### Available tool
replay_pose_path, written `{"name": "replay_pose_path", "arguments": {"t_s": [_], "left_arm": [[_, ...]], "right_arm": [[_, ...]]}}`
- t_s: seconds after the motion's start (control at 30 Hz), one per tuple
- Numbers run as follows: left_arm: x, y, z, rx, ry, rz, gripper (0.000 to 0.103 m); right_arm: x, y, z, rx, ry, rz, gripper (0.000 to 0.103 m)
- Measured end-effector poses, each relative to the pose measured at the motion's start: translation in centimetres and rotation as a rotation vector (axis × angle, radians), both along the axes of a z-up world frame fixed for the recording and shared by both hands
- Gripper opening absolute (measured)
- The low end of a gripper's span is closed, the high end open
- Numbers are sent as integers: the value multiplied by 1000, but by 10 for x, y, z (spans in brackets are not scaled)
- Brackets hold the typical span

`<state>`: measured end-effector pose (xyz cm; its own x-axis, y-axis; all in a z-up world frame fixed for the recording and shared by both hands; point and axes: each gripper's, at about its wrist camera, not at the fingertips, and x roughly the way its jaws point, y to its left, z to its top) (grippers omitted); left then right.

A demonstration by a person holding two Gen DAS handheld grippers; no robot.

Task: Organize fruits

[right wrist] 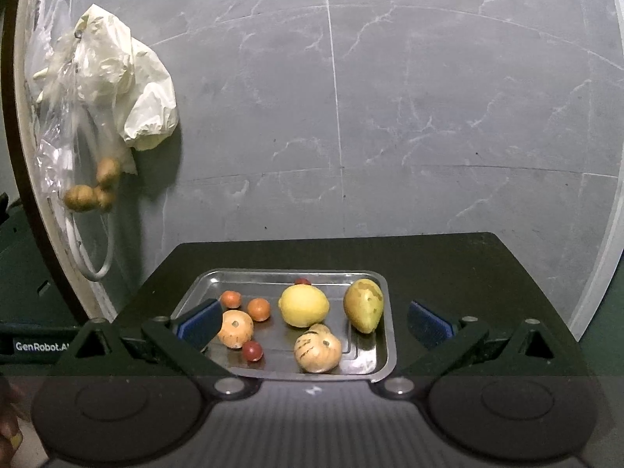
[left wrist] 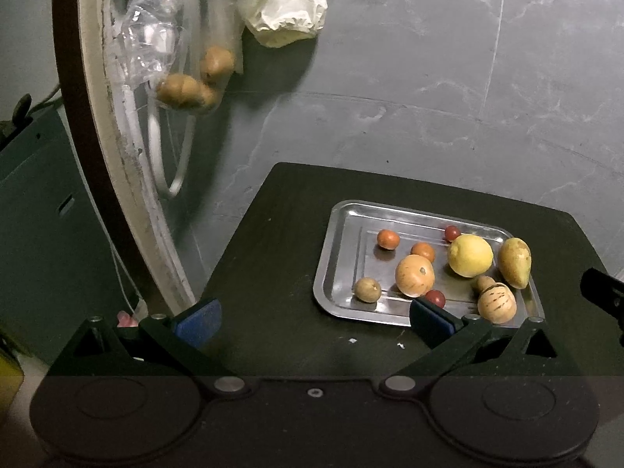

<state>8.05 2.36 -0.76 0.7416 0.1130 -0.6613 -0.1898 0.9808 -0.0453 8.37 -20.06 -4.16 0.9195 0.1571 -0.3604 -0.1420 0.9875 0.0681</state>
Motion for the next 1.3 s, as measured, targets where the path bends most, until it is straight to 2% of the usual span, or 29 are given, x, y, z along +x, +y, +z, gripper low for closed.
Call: {"name": "replay_pose_path", "arguments": {"t_s": [0.3, 0.87, 0.93, 1.07, 1.3], "left_arm": [[-8, 17, -1, -24, -21, -13, 102], [-23, 47, -7, 1, -62, -93, 102], [-27, 50, -8, 10, -86, -120, 102], [-39, 55, -17, -27, -126, -188, 102], [-49, 54, -30, -25, -102, -200, 102]], "right_arm": [[-12, 14, 2, -19, -20, -31, 103], [-48, 45, -11, -9, -35, -102, 103], [-52, 46, -13, -9, -32, -103, 103], [-62, 50, -19, -20, -50, -91, 103], [-67, 49, -33, -35, 5, -104, 103]]}}
